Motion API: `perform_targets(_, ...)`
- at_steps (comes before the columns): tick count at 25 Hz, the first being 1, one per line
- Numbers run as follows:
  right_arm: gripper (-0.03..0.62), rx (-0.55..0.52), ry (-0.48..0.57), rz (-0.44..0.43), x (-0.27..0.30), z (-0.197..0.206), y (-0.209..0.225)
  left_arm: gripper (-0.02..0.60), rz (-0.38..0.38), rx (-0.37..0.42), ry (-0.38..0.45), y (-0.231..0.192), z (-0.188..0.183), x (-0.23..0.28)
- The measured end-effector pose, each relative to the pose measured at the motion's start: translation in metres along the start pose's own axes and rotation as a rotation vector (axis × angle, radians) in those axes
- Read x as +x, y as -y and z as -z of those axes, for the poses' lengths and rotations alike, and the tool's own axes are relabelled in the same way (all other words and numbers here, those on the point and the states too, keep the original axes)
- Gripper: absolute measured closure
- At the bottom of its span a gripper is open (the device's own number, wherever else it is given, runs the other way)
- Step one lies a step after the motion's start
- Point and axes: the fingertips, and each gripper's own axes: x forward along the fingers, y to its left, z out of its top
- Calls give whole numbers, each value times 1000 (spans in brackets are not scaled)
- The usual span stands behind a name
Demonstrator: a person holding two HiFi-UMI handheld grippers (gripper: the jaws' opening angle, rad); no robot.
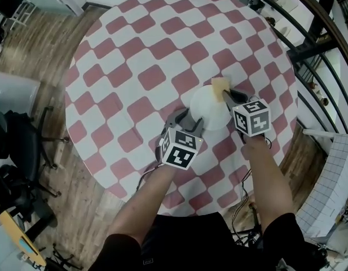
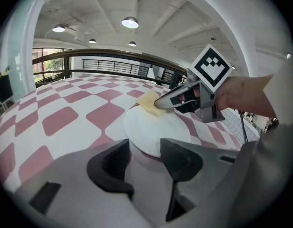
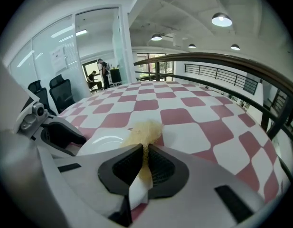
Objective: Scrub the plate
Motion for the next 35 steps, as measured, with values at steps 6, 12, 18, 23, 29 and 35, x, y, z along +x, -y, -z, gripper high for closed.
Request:
perform_targets(6,554,-92,-35,-23,13,-6,-26,382,-10,29,18,-1,1,-1)
perform_targets(12,554,-182,-30,-75,8,-10,-50,382,-22,44,26,-1,1,0)
perform_targets(18,554,-170,-89,-221,6,20,-97,382,-21,44,28,1,1,0)
perform_targets(23,554,-260,-86,-178,13,16,-98,382,-33,54,34,0,2,-1)
perform_targets(29,554,-376,-84,-39,28,-6,-66,382,-44,58,43,-1,1,0)
perform_targets(35,554,-294,-88,44,9,7,-23,382,-51,61,44,-1,1,0)
